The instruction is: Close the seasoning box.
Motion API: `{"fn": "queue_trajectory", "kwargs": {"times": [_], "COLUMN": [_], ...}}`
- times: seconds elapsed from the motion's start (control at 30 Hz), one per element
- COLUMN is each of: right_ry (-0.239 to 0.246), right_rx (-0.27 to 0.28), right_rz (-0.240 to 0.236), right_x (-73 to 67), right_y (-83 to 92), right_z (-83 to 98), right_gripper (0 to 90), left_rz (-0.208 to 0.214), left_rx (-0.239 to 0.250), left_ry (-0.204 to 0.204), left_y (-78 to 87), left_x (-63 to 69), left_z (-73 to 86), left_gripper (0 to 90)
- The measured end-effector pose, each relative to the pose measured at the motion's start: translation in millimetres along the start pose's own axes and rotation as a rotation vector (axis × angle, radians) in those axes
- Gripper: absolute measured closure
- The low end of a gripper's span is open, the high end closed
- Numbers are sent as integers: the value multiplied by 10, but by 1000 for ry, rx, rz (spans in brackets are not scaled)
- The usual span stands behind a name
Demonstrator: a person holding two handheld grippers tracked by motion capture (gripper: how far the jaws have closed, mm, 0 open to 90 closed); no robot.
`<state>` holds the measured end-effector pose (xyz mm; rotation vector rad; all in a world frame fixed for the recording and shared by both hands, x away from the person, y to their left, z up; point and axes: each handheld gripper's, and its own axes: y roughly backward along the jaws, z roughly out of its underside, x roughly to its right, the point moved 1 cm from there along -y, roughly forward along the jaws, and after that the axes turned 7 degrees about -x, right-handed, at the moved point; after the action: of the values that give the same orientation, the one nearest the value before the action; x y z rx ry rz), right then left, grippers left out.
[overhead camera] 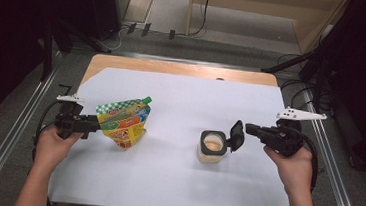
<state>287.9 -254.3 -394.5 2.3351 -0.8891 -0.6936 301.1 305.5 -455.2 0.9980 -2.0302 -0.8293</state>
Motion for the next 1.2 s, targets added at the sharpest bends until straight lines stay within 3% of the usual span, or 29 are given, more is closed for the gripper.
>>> {"fn": "queue_trajectory", "kwargs": {"times": [0.37, 0.6, 1.2], "right_ry": [-2, 4, 38], "right_rx": [-60, -80, -77], "right_rz": [0, -29, -68], "right_x": [-6, -30, -200], "right_y": [-185, -307, -423], "right_z": [59, 88, 53], "right_gripper": [900, 900, 900], "left_rz": [0, 0, 2], "left_rx": [-1, -1, -7], "left_ry": [5, 5, 6], "left_y": [9, 9, 3], "left_x": [-18, -19, -23], "left_z": [7, 7, 10], "left_gripper": [407, 406, 406]}}
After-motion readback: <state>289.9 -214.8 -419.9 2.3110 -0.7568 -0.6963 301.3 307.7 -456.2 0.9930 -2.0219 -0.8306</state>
